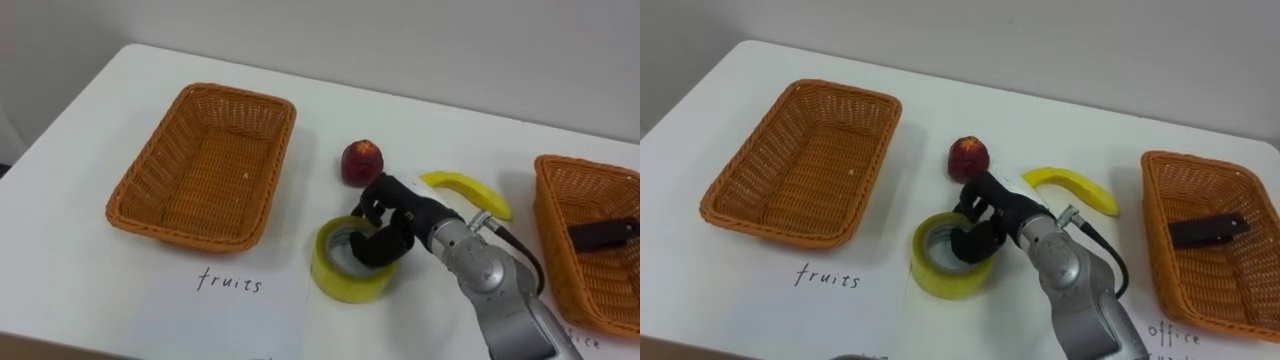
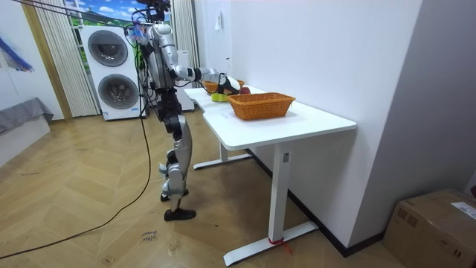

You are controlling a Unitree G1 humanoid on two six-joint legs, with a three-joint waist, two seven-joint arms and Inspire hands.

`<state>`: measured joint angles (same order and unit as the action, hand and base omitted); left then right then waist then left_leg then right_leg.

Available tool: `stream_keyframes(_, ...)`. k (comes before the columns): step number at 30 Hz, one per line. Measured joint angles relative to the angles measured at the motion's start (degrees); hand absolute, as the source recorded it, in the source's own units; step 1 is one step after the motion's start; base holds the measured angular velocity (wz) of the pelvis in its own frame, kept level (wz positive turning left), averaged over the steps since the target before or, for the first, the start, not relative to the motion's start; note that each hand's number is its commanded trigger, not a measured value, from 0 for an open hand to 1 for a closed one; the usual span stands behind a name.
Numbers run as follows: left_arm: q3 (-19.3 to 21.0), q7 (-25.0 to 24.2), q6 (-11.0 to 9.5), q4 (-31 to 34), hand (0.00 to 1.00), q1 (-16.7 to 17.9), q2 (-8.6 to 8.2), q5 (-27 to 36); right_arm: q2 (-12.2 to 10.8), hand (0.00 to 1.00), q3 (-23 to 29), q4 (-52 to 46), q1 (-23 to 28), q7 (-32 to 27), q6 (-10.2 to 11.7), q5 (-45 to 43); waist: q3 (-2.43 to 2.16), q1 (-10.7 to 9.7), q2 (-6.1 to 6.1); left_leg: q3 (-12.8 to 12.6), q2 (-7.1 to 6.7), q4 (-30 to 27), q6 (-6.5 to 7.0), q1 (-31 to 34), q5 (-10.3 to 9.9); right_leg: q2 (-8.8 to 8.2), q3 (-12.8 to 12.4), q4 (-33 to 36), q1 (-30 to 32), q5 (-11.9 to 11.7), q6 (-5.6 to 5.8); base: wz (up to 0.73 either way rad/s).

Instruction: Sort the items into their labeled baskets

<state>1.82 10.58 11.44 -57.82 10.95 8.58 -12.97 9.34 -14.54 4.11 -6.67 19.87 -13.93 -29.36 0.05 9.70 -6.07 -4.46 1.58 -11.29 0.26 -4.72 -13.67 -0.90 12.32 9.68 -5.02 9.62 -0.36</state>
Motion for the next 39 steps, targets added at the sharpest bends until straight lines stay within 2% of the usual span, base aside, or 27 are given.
stream_keyframes(7,0.62,0.11,-0.45,-1.29,0.0,0.11,-0.07,-0.29,2.03,1.0,0.44,-0.31,0.16,0.37,0.11,6.94,0.4,-0.75,-0.18,0.37,-0.03,0.02,0.0,0.2,0.0,-0.02,0.38,-0.03,-0.1,0.0,0.0,0.03)
stream_keyframes(12,1.91,-0.03,-1.58,-1.13,0.0,1.09,-0.13,-0.03,2.93,1.0,4.91,-3.7,0.45,-0.17,0.25,11.35,0.49,-2.52,-0.22,0.2,-0.04,-0.02,0.01,0.12,0.01,-0.04,0.4,-0.02,-0.14,0.0,0.0,0.01)
stream_keyframes(15,2.59,0.03,-2.3,-1.21,0.0,1.66,-0.1,-0.04,3.27,1.0,8.08,-6.29,1.42,-2.31,1.91,12.21,0.42,-3.86,-0.17,0.24,-0.03,-0.14,0.01,0.0,0.01,-0.08,0.44,-0.1,-0.42,0.0,0.0,0.02)
stream_keyframes(19,2.76,0.11,-3.09,-0.75,0.0,2.15,-0.16,-0.04,3.24,1.0,11.81,-7.88,2.26,-5.28,2.29,15.49,0.06,-5.1,-0.04,-0.5,0.04,-0.1,0.01,0.0,0.01,-0.08,0.1,-0.01,-0.09,0.0,0.01,-0.08)
stream_keyframes(21,3.32,0.17,-3.55,-1.54,0.0,2.35,-0.23,-0.04,3.25,1.0,14.47,-8.1,2.3,-7.23,2.35,18.35,-0.06,-5.66,0.39,-1.38,0.12,-0.04,0.01,-0.56,0.01,0.03,-1.09,0.04,-0.17,0.0,0.01,-0.18)
stream_keyframes(23,3.73,0.18,-3.52,-1.92,0.0,2.89,-0.2,-0.05,3.26,1.0,15.95,-8.62,2.29,-9.22,2.51,19.85,0.04,-6.29,0.82,-1.56,0.16,0.05,0.01,-0.99,0.01,0.06,-1.16,0.07,-0.52,0.0,0.01,-0.1)
stream_keyframes(24,3.72,0.18,-3.52,-1.97,0.0,3.31,-0.22,-0.06,3.29,1.0,16.72,-9.12,2.29,-10.78,2.55,20.07,-0.13,-6.63,0.99,-1.77,0.18,0.06,0.01,-1.12,0.0,0.08,-1.28,0.12,-0.52,0.0,0.01,-0.07)
stream_keyframes(26,3.71,0.18,-3.5,-2.04,0.0,3.7,-0.31,-0.05,3.29,1.0,17.93,-9.39,2.3,-12.85,2.74,20.3,-0.15,-6.81,1.38,-1.93,0.2,0.25,0.01,-1.46,0.0,0.12,-1.5,0.21,-0.59,-0.01,0.01,-0.08)
stream_keyframes(29,3.75,0.18,-3.41,-2.03,0.0,4.82,-0.64,-0.14,3.41,1.0,18.87,-9.4,2.32,-15.47,2.75,20.4,-0.43,-7.09,1.94,-2.45,0.31,0.64,0.0,-1.9,-0.01,0.19,-1.89,0.35,-0.65,-0.01,0.01,-0.07)
stream_keyframes(33,4.1,0.18,-3.17,-2.06,0.0,6.5,-1.45,-0.24,3.39,1.0,20.33,-9.4,2.33,-17.14,2.75,21.07,-0.58,-7.81,1.83,-2.35,0.32,0.87,-0.01,-1.88,0.0,0.15,-1.65,0.64,-0.57,0.0,0.01,0.0)
stream_keyframes(36,4.3,0.23,-2.95,-2.08,0.0,7.41,-1.44,-0.21,3.41,1.0,22.07,-9.4,2.53,-18.46,2.79,22.68,-0.69,-8.85,1.51,-1.61,0.24,0.72,0.0,-1.84,0.0,0.05,-1.12,0.58,-0.95,0.0,0.01,0.1)
stream_keyframes(39,4.44,0.31,-2.93,-2.31,0.0,7.82,-1.41,-0.16,3.48,1.0,23.71,-9.34,2.68,-20.78,2.81,26.16,-0.61,-9.58,1.34,-1.49,0.22,0.66,0.0,-1.75,0.0,0.04,-1.1,0.61,-0.96,0.0,0.02,0.06)
